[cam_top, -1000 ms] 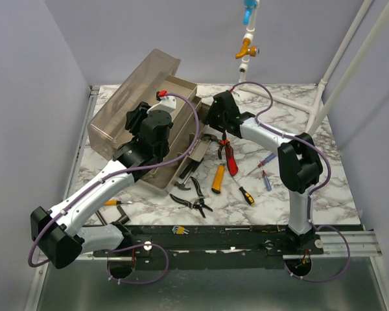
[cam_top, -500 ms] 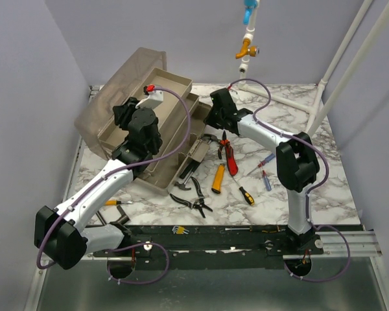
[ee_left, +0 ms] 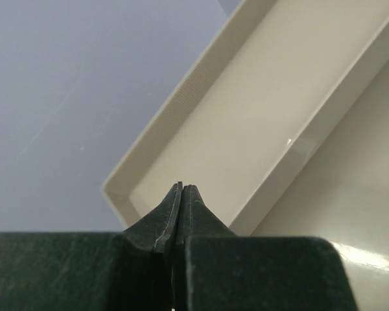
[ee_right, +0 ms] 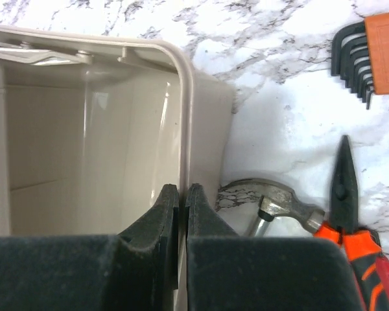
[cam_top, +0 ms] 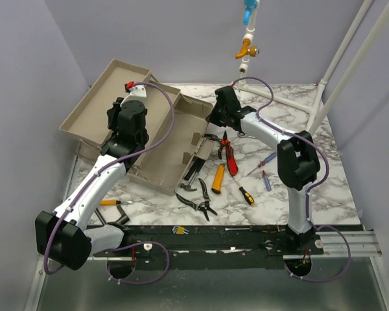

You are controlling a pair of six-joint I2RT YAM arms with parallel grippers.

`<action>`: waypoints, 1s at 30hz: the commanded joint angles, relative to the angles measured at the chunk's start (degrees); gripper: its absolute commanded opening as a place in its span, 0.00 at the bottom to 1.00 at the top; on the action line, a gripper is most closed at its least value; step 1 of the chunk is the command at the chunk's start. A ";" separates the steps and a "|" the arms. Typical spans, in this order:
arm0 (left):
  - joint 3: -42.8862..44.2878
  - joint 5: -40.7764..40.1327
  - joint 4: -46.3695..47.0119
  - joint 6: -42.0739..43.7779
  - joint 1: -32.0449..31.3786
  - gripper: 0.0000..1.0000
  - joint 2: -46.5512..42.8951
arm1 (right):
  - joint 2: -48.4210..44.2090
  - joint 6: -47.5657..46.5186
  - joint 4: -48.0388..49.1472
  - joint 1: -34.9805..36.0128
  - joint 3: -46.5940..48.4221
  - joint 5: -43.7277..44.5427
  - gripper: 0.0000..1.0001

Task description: Pack the tool kit

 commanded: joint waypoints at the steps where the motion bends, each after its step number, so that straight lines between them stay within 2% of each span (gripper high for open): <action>1: 2.29 5.56 -3.94 -5.98 1.95 0.00 -1.30 | 1.81 -2.88 1.29 -2.73 0.22 -0.34 0.01; 10: 9.13 20.17 -17.60 -19.47 6.35 0.00 -0.77 | 3.96 -4.66 0.38 -3.55 3.59 0.31 0.01; 15: 13.44 29.18 -25.35 -26.25 6.68 0.00 -1.51 | 7.06 -6.13 -1.09 -6.27 8.35 -2.59 0.01; 21: 13.53 38.84 -29.81 -30.44 6.68 0.18 -5.07 | 12.57 -9.50 -4.44 -7.90 17.52 -3.73 0.01; 23: 12.58 42.95 -30.63 -32.06 6.72 0.24 -7.03 | 14.08 -10.76 -5.39 -8.27 20.23 -3.58 0.08; 26: 10.90 49.30 -31.43 -34.30 6.63 0.33 -10.18 | 13.83 -12.72 -7.38 -8.66 23.75 -4.69 0.39; 28: 10.09 52.57 -32.27 -35.50 6.39 0.41 -11.59 | 11.96 -13.48 -7.87 -8.63 24.15 -4.10 0.52; 30: 9.27 54.65 -32.88 -36.53 5.63 0.54 -12.66 | 9.52 -14.14 -9.15 -8.63 24.37 -2.82 0.54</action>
